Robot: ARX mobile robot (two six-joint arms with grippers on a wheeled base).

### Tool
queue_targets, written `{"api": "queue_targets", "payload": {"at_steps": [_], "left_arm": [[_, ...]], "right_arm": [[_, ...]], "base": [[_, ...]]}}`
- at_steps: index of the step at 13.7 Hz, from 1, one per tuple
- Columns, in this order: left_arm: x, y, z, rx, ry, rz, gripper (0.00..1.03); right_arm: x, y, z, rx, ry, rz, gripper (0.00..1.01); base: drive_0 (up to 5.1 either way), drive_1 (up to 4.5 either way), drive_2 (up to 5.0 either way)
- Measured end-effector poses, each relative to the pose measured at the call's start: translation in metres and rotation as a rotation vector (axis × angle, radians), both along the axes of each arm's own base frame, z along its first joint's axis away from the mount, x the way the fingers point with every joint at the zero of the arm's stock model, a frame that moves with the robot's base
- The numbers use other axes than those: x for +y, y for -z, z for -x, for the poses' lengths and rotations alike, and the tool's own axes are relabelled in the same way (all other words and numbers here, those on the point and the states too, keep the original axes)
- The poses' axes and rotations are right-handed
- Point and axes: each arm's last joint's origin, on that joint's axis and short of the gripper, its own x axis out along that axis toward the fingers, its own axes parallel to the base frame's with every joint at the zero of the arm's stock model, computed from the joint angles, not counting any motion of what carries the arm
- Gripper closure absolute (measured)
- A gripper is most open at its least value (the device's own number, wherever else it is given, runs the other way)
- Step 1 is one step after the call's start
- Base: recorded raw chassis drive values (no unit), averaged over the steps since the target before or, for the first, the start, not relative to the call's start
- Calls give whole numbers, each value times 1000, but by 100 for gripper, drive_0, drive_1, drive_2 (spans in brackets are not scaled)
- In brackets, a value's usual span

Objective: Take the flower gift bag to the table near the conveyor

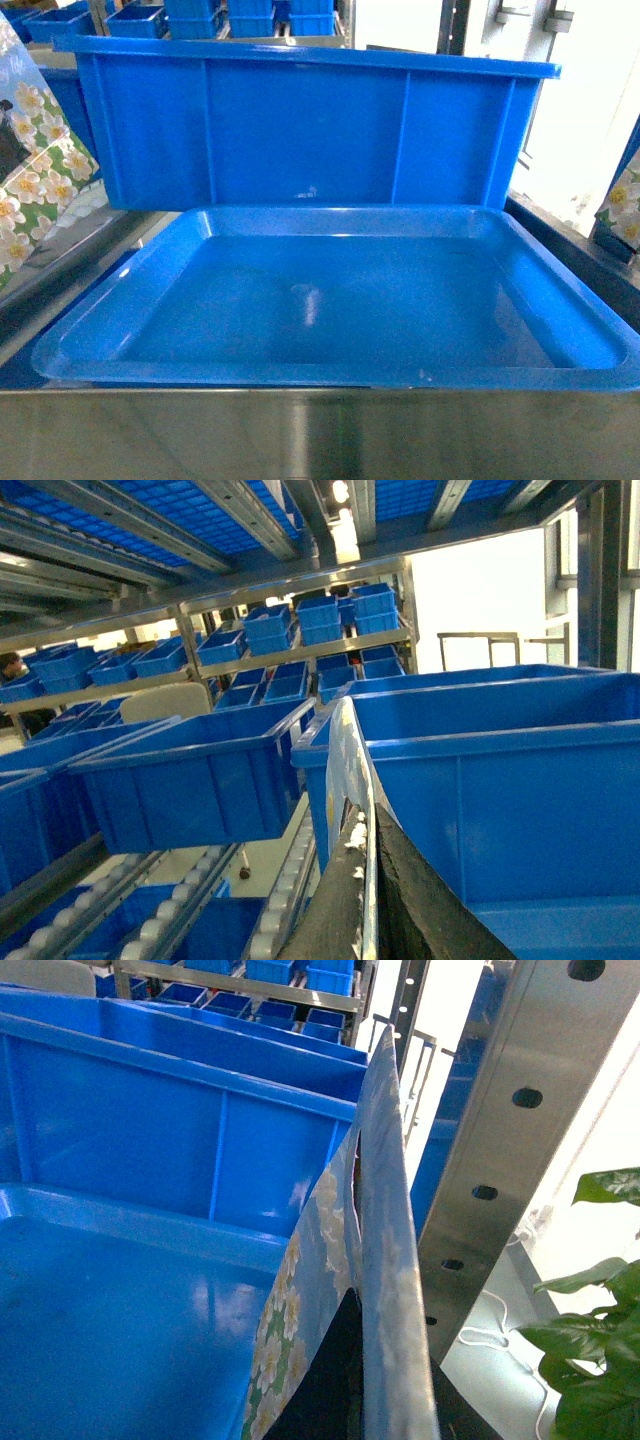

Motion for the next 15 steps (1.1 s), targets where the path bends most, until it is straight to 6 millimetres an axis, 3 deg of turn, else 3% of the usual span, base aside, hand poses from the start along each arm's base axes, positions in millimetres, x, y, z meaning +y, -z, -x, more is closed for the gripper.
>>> {"api": "queue_targets", "payload": {"at_steps": [15], "left_arm": [[0,0,0,1,-5,-3,101]], "right_arm": [[0,0,0,-1,-3,-4,99]], "base": [[-444,62,412]]}}
